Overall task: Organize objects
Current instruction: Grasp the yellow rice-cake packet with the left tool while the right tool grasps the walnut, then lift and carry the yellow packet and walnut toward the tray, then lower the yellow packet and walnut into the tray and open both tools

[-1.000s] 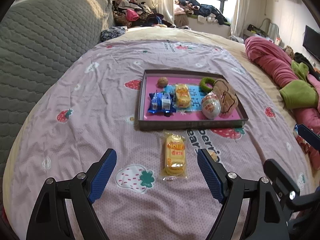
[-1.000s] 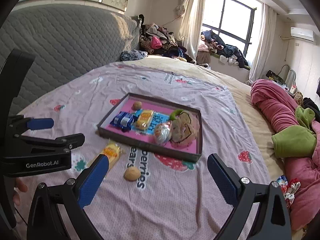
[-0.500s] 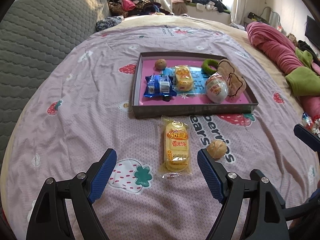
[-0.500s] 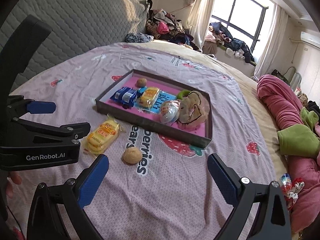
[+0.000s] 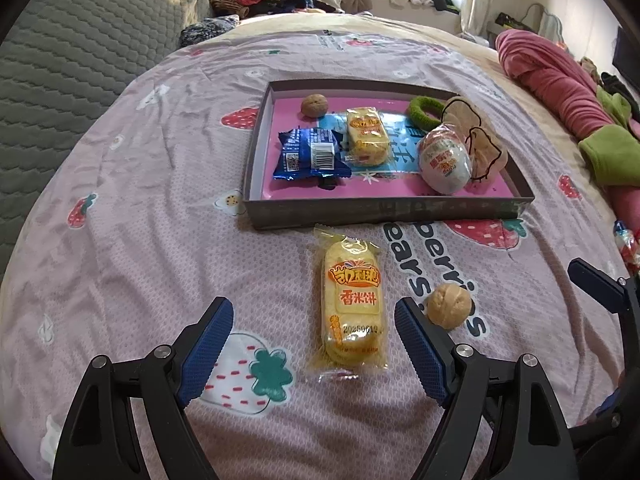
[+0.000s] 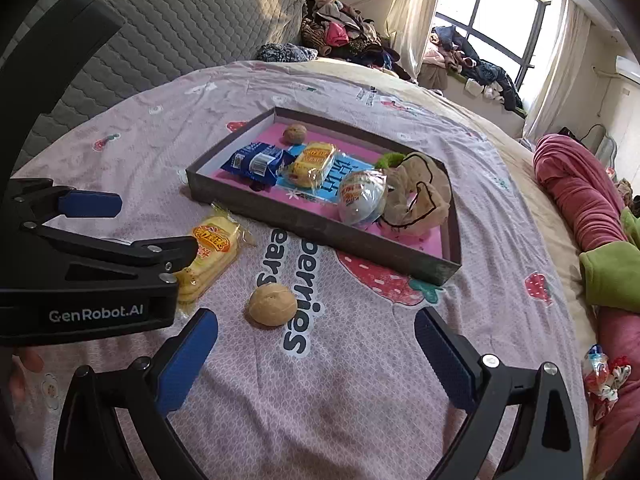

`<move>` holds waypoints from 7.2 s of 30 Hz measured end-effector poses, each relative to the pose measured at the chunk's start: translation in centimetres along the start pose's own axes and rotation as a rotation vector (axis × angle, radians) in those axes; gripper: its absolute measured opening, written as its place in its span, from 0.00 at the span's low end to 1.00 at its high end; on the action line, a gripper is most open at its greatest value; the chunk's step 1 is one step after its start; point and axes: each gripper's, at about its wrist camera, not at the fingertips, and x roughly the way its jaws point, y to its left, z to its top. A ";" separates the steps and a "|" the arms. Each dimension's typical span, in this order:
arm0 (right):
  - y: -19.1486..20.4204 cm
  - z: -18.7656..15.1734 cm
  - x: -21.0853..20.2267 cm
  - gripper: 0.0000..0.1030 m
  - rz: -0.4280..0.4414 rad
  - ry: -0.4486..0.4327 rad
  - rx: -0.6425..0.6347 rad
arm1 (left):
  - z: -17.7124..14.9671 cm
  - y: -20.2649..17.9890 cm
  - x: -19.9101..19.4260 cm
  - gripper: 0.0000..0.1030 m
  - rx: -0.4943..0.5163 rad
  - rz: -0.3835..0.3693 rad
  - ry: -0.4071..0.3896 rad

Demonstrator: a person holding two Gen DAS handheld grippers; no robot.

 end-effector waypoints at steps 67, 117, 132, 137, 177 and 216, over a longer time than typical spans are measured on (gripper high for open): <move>-2.9 1.2 -2.6 0.34 0.109 -0.072 0.098 | 1.2 -1.6 -3.3 0.37 0.041 -0.050 -0.040; -10.4 15.8 -6.8 0.34 -0.027 -0.341 0.097 | 16.9 -2.3 -7.4 0.38 0.041 -0.069 -0.284; -11.2 10.2 5.5 0.34 0.007 -0.164 0.143 | 12.8 -4.1 5.7 0.38 0.064 -0.092 -0.149; -10.9 9.5 7.2 0.34 0.014 -0.145 0.130 | 11.9 -4.5 7.8 0.38 0.065 -0.107 -0.133; -10.6 8.3 11.3 0.34 0.016 -0.015 0.090 | 10.2 -3.7 8.9 0.40 0.049 -0.150 -0.098; -9.6 7.5 14.0 0.34 0.012 0.063 0.050 | 10.7 -3.9 11.2 0.41 0.047 -0.152 -0.090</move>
